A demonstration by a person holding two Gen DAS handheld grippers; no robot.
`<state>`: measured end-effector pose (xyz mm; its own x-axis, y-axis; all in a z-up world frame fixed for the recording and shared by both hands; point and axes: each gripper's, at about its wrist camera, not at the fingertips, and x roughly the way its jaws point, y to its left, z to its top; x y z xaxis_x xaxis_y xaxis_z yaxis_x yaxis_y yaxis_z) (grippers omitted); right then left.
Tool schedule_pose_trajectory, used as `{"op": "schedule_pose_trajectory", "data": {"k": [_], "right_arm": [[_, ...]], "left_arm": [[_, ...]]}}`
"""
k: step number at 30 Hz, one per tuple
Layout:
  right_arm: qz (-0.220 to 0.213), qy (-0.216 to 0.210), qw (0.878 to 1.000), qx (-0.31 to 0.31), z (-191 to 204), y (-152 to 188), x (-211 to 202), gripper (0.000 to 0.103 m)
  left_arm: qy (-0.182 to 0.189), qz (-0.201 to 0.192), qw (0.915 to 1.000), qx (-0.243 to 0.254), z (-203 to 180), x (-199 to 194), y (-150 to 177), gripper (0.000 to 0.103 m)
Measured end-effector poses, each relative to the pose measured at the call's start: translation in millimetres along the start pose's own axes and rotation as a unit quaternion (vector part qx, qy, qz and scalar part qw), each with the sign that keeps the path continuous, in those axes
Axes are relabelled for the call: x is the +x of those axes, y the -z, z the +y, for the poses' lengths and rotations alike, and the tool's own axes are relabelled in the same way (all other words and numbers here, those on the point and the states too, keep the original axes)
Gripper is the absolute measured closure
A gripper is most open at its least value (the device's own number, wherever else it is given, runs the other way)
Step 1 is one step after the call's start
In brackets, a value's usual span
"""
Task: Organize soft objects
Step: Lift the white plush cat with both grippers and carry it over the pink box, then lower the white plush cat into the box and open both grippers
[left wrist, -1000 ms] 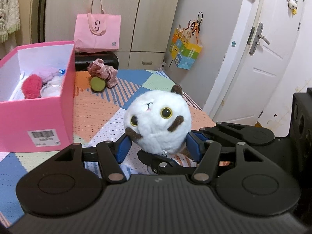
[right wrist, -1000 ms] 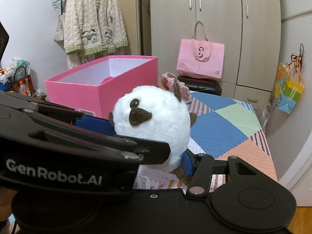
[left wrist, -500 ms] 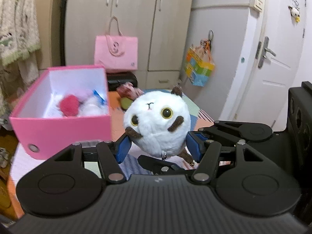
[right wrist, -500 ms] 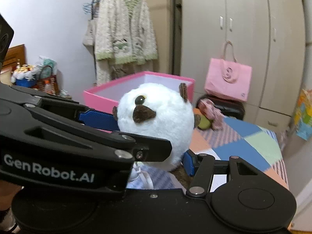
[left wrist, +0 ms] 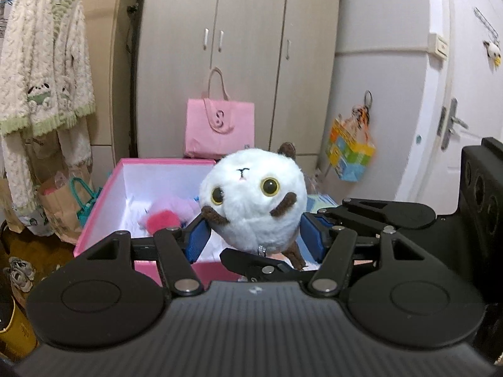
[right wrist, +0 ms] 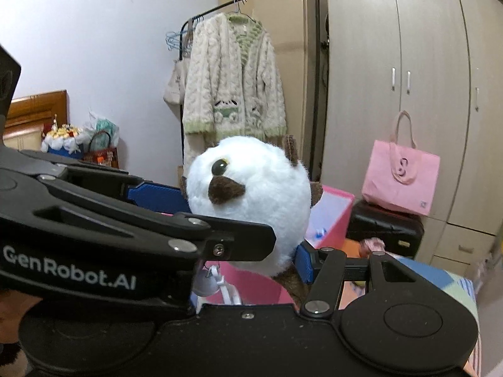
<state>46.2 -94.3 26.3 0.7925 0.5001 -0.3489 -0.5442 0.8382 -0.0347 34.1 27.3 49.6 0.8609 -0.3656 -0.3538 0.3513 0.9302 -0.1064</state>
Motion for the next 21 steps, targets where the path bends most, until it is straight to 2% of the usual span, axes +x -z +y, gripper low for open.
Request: {"op": "schedule_pose_trajectory", "data": {"k": [10, 21], "right_arm": [[-0.017, -0.036, 0.999, 0.017, -19.6, -33.3, 50.9, 0.040], [0.041, -0.081, 0.994, 0.053, -34.1, -25.6, 110.8, 0.040]], "left_arm": [[-0.018, -0.026, 0.9993, -0.021, 35.5, 32.2, -26.6, 0.042], [-0.032, 0.001, 0.9981, -0.052, 69.8, 68.6, -13.4, 0.042]]}}
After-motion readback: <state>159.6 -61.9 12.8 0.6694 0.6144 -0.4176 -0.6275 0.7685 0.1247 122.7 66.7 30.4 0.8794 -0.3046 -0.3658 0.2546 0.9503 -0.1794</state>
